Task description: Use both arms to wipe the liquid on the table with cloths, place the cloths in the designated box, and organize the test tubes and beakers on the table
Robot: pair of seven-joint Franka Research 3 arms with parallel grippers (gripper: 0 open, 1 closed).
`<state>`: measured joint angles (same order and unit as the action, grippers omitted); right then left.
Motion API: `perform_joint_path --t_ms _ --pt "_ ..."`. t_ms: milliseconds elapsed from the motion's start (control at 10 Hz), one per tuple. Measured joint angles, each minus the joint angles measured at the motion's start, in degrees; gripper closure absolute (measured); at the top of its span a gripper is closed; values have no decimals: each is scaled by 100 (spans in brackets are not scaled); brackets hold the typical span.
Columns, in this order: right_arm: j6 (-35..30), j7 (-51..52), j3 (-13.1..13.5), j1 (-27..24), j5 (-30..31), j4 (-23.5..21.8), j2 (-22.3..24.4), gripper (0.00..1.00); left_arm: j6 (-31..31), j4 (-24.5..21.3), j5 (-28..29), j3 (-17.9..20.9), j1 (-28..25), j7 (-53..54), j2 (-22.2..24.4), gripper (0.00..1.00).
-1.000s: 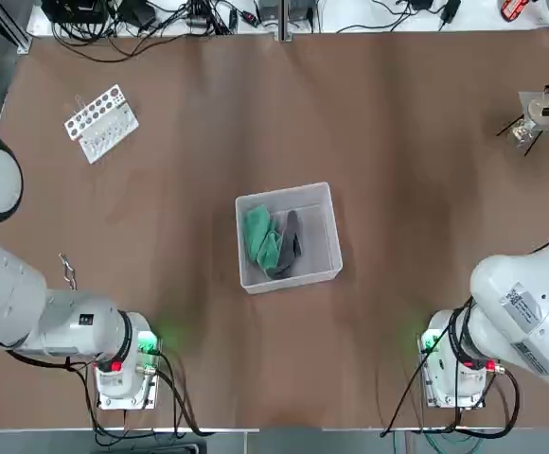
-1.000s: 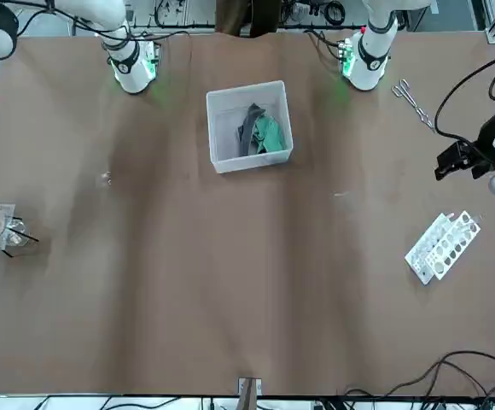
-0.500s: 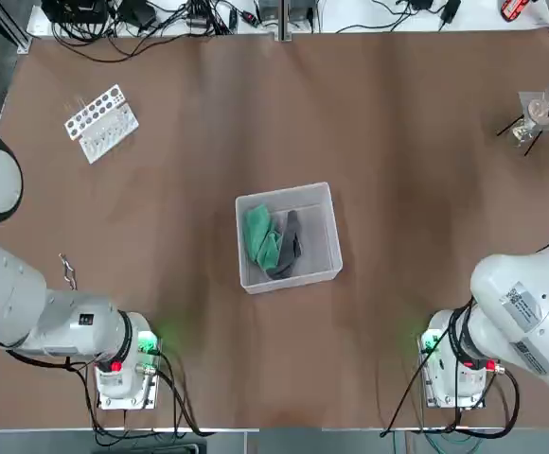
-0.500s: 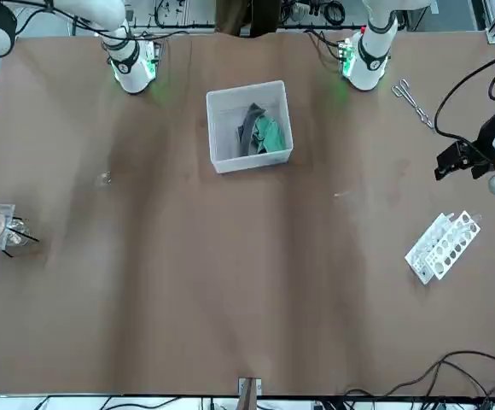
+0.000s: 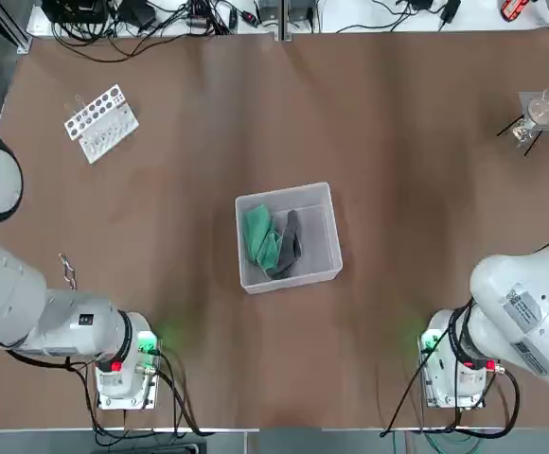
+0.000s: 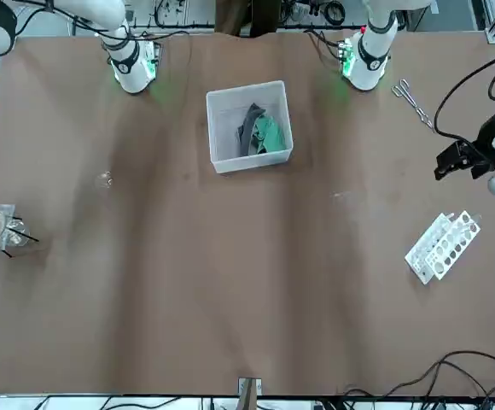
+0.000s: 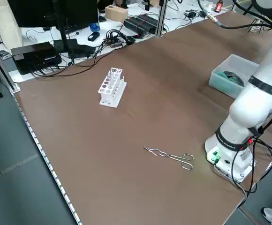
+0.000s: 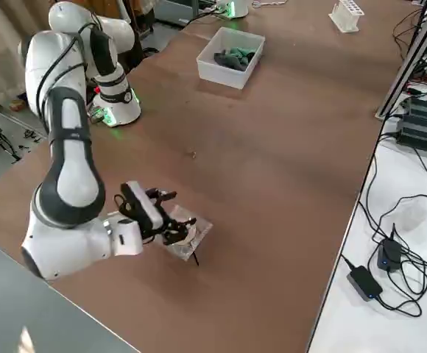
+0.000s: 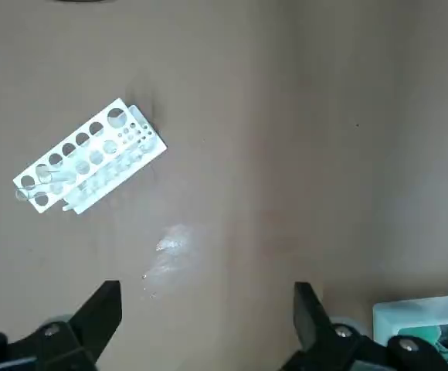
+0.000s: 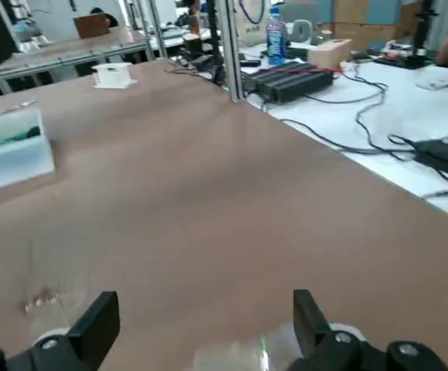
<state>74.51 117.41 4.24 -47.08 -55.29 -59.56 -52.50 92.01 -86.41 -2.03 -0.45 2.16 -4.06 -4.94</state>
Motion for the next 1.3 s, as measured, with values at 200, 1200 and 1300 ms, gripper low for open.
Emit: perform_joint_path --t_ms 200,1200,1300 --pt "-7 -403 -1 456 24 41 233 1 0 0 0 1 -1 0 -1 2" --pt "1099 -4690 -11 3789 751 74 804 0 -9 7 0 1 0 0 -3 2" --pt "1300 -5252 6 4071 924 47 898 0 -10 7 0 0 0 0 -3 2"
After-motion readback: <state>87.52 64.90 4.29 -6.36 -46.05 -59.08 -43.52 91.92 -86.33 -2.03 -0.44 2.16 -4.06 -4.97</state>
